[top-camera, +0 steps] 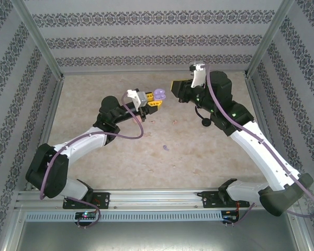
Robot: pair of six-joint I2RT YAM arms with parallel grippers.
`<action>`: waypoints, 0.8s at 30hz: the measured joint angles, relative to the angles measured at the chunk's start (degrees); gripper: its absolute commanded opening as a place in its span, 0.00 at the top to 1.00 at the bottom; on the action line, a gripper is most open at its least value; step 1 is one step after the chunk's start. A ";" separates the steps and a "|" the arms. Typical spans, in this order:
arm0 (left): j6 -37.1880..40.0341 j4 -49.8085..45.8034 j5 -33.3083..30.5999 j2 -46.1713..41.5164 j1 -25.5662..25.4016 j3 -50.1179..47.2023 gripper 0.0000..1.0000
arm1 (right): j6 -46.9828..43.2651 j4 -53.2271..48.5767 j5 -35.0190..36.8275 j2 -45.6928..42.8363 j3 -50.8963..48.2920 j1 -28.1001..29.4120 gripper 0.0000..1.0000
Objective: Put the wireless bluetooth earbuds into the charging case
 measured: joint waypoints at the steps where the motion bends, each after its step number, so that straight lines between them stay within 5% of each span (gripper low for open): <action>1: 0.00 -0.15 0.20 0.28 0.00 0.31 1.00 | -0.24 0.48 -0.42 0.00 -0.44 0.11 0.79; 24: 0.00 -0.63 0.85 1.66 -0.04 1.27 1.00 | -1.27 3.87 -3.45 2.29 -3.67 3.87 0.79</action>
